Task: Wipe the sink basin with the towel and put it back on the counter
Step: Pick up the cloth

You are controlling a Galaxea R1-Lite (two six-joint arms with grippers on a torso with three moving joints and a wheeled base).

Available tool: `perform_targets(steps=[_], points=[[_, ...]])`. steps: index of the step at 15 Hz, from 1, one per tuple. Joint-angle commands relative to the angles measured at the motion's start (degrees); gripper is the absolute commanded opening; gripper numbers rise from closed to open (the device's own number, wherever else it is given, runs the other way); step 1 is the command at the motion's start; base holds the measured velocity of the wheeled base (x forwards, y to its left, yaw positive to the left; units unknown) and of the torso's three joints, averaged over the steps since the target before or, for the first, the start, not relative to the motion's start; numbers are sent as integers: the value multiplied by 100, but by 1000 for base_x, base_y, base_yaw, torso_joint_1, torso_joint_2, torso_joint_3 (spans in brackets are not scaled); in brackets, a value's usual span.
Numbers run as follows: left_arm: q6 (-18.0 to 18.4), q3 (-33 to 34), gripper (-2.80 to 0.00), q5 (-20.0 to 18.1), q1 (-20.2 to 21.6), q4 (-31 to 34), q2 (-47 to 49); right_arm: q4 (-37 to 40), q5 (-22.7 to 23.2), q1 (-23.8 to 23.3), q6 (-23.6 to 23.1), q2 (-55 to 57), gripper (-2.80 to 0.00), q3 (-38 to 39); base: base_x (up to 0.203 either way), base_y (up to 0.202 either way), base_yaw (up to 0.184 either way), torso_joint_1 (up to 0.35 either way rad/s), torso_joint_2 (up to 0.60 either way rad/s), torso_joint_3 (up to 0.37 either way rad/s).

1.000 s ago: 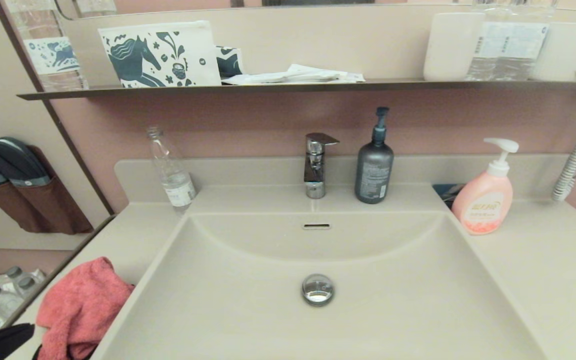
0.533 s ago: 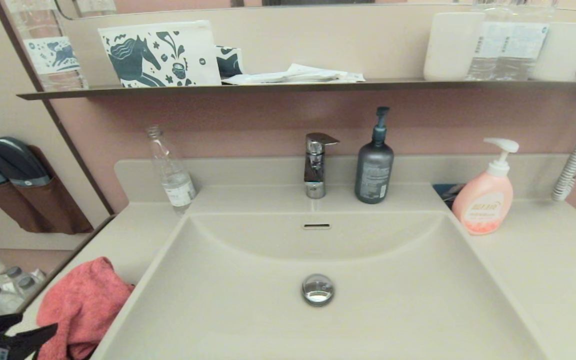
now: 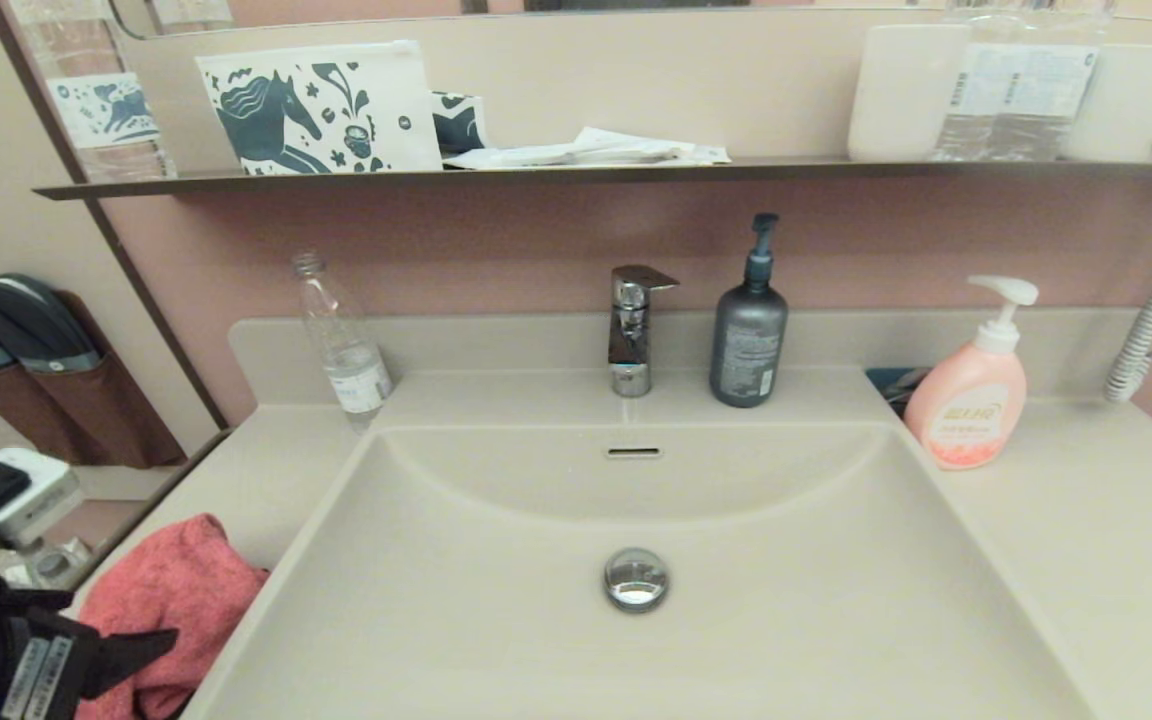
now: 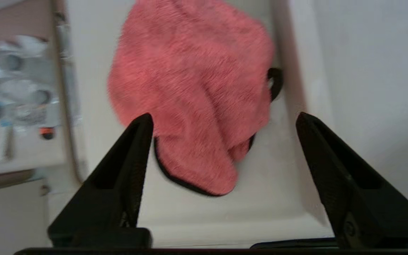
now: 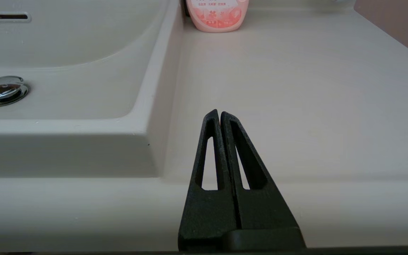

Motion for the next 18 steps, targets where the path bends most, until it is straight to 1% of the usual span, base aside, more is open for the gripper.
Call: perform_targets(steps=[1, 3, 5, 6, 9, 11, 13, 16, 18], points=[[10, -76, 0, -403, 216, 17, 390, 0, 2, 1, -6, 2, -280, 0, 0, 0, 0, 0, 0, 0], [8, -97, 0, -923, 482, 17, 577, 0, 2, 1, 2, 2, -280, 0, 0, 0, 0, 0, 0, 0], [17, -96, 0, -1275, 660, 11, 773, 0, 2, 1, 0, 2, -280, 0, 0, 0, 0, 0, 0, 0], [30, -95, 0, -1331, 721, -24, 880, 0, 2, 1, 0, 2, -280, 0, 0, 0, 0, 0, 0, 0], [235, 6, 0, -1392, 1041, -687, 1255, 0, 2, 1, 0, 2, -280, 0, 0, 0, 0, 0, 0, 0], [327, -7, 0, -1538, 1216, -780, 1460, 0, 2, 1, 2, 2, -280, 0, 0, 0, 0, 0, 0, 0], [421, 11, 0, -1594, 1350, -938, 1656, 0, 2, 1, -6, 2, -280, 0, 0, 0, 0, 0, 0, 0], [462, 40, 0, -1759, 1494, -968, 1728, 0, 2, 1, -6, 2, -280, 0, 0, 0, 0, 0, 0, 0], [602, 71, 0, -1869, 1570, -968, 1771, 0, 2, 1, -4, 2, -280, 0, 0, 0, 0, 0, 0, 0]])
